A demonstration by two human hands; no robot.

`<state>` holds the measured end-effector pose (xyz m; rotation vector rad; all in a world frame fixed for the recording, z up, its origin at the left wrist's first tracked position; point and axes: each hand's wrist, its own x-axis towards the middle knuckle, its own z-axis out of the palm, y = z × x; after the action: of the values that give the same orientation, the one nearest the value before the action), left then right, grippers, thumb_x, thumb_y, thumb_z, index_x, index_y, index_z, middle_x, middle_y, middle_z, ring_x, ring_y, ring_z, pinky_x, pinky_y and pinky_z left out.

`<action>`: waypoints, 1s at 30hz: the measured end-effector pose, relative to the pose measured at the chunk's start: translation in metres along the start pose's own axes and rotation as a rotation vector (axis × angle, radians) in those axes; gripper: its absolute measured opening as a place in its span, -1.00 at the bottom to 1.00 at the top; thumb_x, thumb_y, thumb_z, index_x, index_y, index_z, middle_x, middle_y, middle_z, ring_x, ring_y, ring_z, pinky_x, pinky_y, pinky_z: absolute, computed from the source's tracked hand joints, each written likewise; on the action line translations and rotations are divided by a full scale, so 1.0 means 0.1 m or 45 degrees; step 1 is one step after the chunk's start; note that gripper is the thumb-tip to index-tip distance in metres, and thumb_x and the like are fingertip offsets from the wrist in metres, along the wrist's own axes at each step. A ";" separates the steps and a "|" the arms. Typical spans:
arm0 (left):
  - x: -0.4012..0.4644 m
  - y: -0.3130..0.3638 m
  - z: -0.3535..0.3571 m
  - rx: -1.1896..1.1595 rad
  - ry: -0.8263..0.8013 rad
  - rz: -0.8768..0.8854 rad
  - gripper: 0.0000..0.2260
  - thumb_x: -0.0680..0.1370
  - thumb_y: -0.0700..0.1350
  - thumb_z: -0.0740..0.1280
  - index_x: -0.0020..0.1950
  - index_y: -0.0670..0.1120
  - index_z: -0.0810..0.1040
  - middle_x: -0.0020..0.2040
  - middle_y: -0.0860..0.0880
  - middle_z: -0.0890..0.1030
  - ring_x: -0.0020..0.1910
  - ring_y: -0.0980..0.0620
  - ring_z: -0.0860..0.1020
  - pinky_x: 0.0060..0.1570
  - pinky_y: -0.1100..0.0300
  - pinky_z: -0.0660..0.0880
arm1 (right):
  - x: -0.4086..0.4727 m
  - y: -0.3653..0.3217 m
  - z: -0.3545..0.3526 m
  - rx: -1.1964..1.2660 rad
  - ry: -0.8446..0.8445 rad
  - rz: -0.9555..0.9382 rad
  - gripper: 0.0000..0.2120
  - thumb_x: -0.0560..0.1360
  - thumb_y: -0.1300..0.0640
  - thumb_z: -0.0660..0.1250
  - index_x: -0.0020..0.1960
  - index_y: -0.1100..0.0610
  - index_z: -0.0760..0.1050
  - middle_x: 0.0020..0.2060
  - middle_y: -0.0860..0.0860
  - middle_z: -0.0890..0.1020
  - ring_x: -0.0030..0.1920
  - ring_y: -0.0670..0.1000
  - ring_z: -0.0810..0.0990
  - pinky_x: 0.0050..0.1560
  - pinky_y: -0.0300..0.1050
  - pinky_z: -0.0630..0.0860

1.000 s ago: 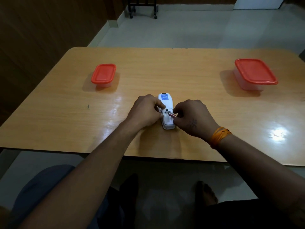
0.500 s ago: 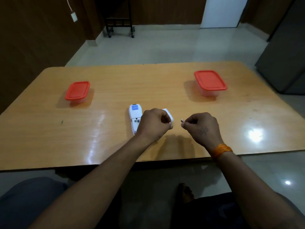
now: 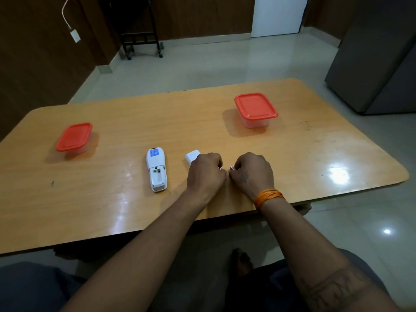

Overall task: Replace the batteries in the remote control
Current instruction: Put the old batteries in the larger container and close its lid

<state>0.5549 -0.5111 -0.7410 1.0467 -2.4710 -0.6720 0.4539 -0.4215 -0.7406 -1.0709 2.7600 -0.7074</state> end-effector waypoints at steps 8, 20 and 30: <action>0.05 0.00 0.02 0.023 0.008 -0.011 -0.83 0.45 -0.09 0.49 -0.01 -0.12 0.71 -0.12 -0.06 0.72 0.06 -0.08 0.60 -0.04 0.11 0.53 | 0.06 0.04 -0.03 -0.016 -0.046 0.011 -0.73 0.48 -0.03 0.48 -0.03 0.18 0.67 -0.09 0.15 0.71 -0.08 0.22 0.66 -0.16 -0.08 0.53; 0.28 0.10 -0.05 0.065 0.138 0.098 -0.67 0.51 0.09 0.49 0.20 -0.04 0.68 -0.06 0.01 0.69 -0.04 -0.01 0.64 -0.07 0.11 0.57 | 0.37 0.19 -0.34 0.289 0.231 0.085 -0.54 0.47 -0.22 0.41 0.09 0.15 0.73 -0.01 0.07 0.76 0.02 0.09 0.70 0.01 -0.07 0.60; 1.13 0.42 0.30 -0.180 -0.154 0.040 0.01 0.37 0.13 0.63 0.66 -0.13 0.20 0.58 -0.13 0.41 0.54 -0.12 0.38 0.44 0.04 0.41 | 1.19 0.69 -0.25 0.335 0.276 0.167 -0.10 0.50 -0.06 0.50 0.66 0.13 0.09 0.54 0.22 0.36 0.49 0.25 0.40 0.41 0.15 0.41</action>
<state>0.4420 -0.5604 -0.7252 0.9379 -2.4933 -0.9102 0.3164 -0.4458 -0.7406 -0.7960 2.7705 -1.1894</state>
